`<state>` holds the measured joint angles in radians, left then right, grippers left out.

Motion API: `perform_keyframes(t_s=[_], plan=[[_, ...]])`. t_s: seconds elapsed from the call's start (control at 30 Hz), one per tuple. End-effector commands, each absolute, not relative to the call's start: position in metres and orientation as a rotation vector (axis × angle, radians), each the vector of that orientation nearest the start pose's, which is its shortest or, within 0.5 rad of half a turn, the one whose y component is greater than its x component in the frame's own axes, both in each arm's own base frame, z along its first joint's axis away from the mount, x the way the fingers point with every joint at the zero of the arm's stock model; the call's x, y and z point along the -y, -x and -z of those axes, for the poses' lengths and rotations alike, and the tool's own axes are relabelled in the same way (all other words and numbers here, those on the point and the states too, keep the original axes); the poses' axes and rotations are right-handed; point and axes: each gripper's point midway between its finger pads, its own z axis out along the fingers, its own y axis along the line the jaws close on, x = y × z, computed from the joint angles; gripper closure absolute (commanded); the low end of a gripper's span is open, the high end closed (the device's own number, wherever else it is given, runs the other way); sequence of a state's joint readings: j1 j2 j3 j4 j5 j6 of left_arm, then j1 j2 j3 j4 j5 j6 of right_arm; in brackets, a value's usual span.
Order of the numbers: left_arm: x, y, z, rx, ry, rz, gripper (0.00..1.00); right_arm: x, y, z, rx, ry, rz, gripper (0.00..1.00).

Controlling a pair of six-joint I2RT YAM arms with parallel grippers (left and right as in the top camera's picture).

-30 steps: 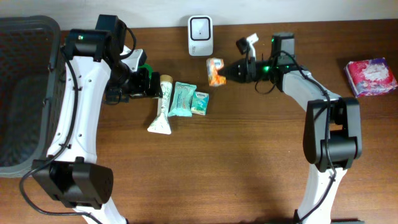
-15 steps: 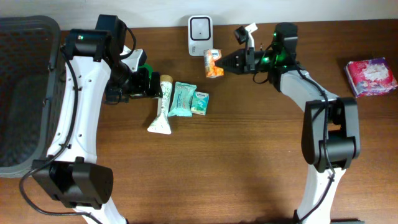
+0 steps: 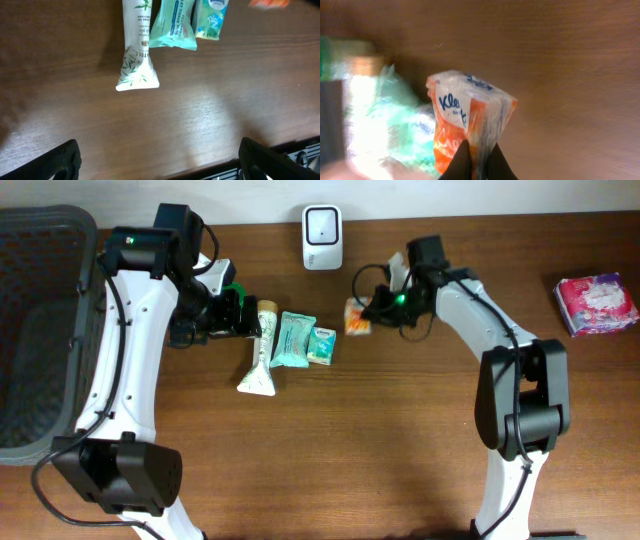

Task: Scan the item barcode
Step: 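Carry the orange pack right and set it below the pink pack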

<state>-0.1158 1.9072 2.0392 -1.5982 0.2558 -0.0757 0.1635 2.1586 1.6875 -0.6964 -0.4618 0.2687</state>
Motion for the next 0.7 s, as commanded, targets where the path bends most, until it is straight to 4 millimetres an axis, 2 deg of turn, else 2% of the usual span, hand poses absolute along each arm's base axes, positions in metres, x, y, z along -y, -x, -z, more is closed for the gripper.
perform_keyframes(t_s=[0.0,0.03,0.07,0.1,0.2,0.27,0.4,0.6,0.67], plan=[[0.087,-0.358,-0.222,-3.017,-0.086,0.419,0.01,-0.117,-0.528,-0.122,-2.566,0.247,-0.089,0.96],[0.087,-0.358,-0.222,-3.017,-0.086,0.419,0.01,-0.109,-0.540,-0.133,-2.486,0.311,0.130,0.96],[0.087,-0.358,-0.222,-3.017,-0.086,0.419,0.01,-0.112,-0.547,-0.139,-2.425,0.422,0.248,0.96],[0.087,-0.358,-0.222,-3.017,-0.086,0.419,0.01,-0.124,-0.555,-0.143,-2.349,0.569,0.344,0.96],[0.087,-0.358,-0.222,-3.017,-0.086,0.419,0.01,-0.165,-0.571,-0.151,-2.153,0.848,0.437,0.96],[0.087,-0.358,-0.222,-3.017,-0.086,0.419,0.01,-0.186,-0.585,-0.163,-2.044,0.844,0.429,0.96],[0.087,-0.358,-0.222,-3.017,-0.086,0.419,0.01,-0.215,-0.609,-0.184,-1.871,0.760,0.390,0.96],[0.087,-0.358,-0.222,-3.017,-0.086,0.419,0.01,-0.249,-0.624,-0.189,-1.721,0.770,0.250,0.96],[0.087,-0.358,-0.222,-3.017,-0.086,0.419,0.01,-0.252,-0.626,-0.177,-1.724,0.780,0.241,0.96]])
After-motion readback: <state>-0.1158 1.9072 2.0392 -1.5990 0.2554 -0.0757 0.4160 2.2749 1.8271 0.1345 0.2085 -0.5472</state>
